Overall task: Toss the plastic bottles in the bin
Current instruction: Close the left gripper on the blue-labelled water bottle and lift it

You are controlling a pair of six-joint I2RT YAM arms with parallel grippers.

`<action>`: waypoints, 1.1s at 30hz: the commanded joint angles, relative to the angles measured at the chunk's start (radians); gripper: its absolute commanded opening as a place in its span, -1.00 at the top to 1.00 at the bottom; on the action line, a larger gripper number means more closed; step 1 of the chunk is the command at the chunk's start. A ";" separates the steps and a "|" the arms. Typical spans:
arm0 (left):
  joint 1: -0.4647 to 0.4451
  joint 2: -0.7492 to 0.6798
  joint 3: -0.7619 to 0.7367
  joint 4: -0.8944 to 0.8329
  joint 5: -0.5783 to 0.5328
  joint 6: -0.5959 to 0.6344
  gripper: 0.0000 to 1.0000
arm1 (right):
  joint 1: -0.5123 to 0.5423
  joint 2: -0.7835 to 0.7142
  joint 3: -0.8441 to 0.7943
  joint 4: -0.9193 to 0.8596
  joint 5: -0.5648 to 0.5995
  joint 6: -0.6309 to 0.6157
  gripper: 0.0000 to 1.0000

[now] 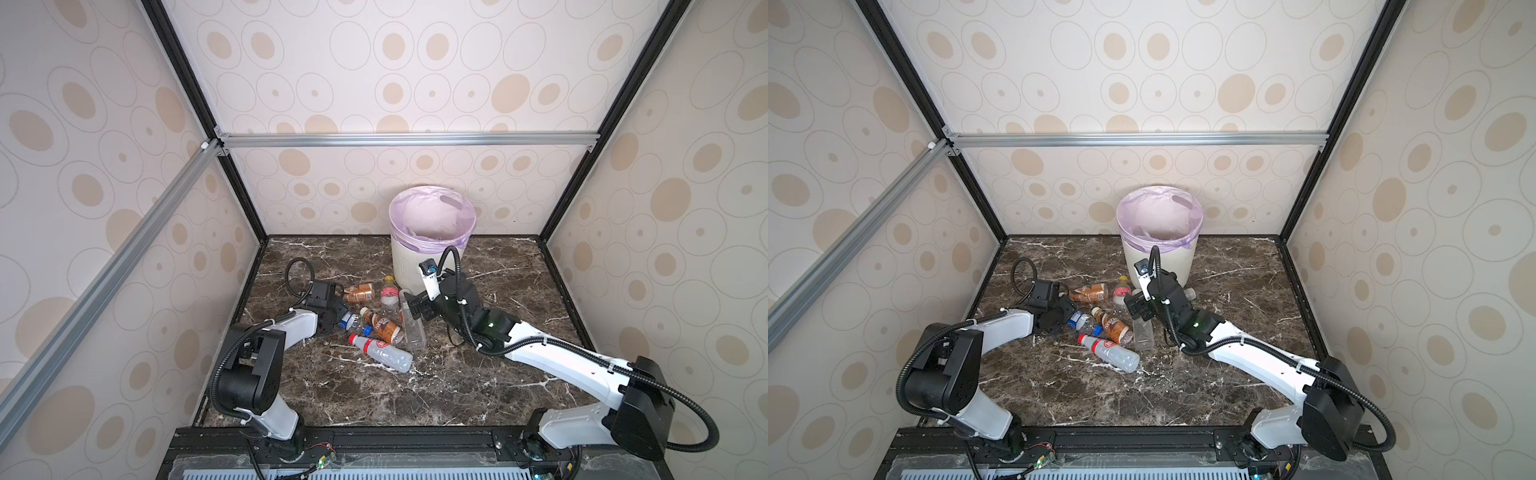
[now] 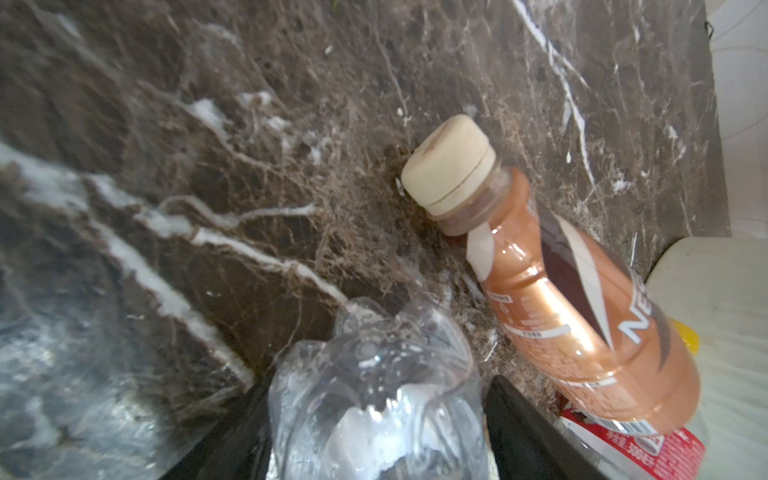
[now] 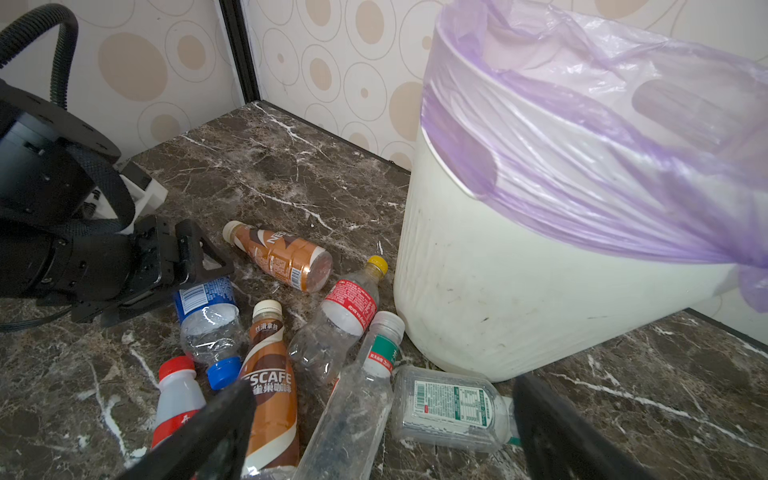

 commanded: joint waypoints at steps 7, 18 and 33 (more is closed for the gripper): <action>0.011 -0.001 -0.025 -0.018 -0.035 -0.017 -0.31 | 0.006 0.015 -0.012 0.032 0.014 0.009 -0.98; 0.019 -0.066 -0.042 0.050 -0.064 -0.012 -0.14 | 0.007 0.018 -0.015 0.026 0.013 0.015 -0.99; 0.018 -0.278 -0.017 0.156 -0.134 0.139 -0.08 | 0.006 0.008 -0.009 0.036 0.012 0.029 -0.99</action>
